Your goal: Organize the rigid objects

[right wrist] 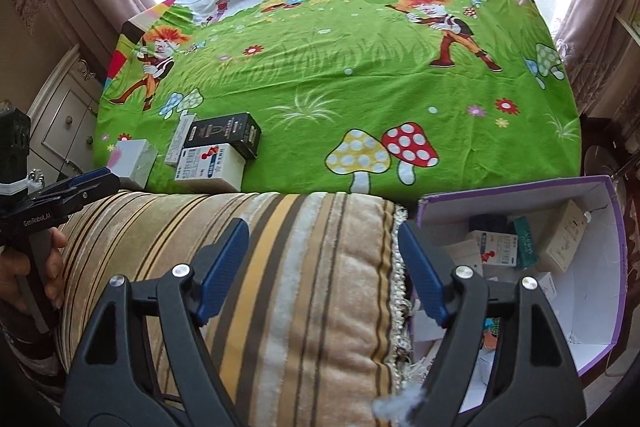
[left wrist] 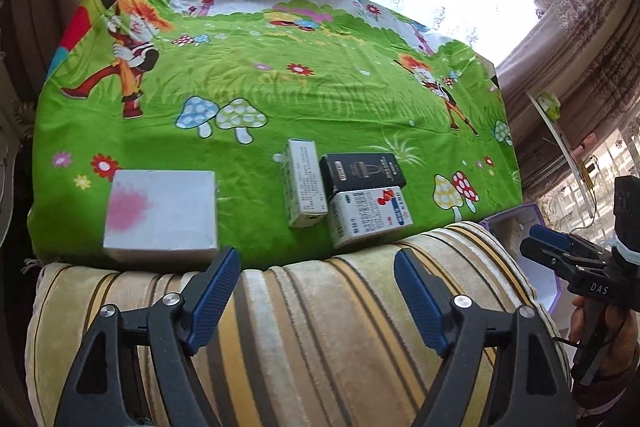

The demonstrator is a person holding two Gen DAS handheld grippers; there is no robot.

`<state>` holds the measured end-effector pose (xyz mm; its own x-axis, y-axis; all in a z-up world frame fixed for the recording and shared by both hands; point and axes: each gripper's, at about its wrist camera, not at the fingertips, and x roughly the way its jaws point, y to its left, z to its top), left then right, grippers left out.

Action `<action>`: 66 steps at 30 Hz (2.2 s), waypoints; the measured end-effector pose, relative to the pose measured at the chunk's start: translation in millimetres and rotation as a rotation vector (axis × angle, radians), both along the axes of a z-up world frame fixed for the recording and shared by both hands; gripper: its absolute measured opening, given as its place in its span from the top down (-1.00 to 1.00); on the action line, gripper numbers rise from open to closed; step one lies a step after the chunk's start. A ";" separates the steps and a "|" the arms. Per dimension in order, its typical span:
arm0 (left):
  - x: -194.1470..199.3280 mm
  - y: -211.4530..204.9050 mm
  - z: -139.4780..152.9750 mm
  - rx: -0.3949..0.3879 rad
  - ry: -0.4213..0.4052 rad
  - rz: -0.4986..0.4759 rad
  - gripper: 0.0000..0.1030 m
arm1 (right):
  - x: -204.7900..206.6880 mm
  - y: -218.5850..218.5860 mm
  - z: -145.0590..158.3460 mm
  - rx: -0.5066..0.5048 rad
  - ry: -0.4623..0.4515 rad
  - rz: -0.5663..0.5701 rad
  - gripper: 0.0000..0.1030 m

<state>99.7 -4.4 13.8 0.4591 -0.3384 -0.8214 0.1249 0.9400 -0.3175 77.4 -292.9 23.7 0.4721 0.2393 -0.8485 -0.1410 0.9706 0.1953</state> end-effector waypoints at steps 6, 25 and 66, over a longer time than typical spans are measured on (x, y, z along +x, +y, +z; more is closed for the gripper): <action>-2.4 26.7 -1.9 0.001 0.007 0.064 -0.63 | 12.8 38.2 -5.4 -0.015 0.025 0.068 -0.60; 26.9 61.9 -21.6 0.123 0.102 0.131 -0.99 | 50.1 115.4 -29.4 -0.042 0.121 0.123 -0.81; 46.5 63.1 -49.8 0.150 0.125 0.167 -0.81 | 81.3 139.8 -70.2 -0.040 0.179 0.113 -0.48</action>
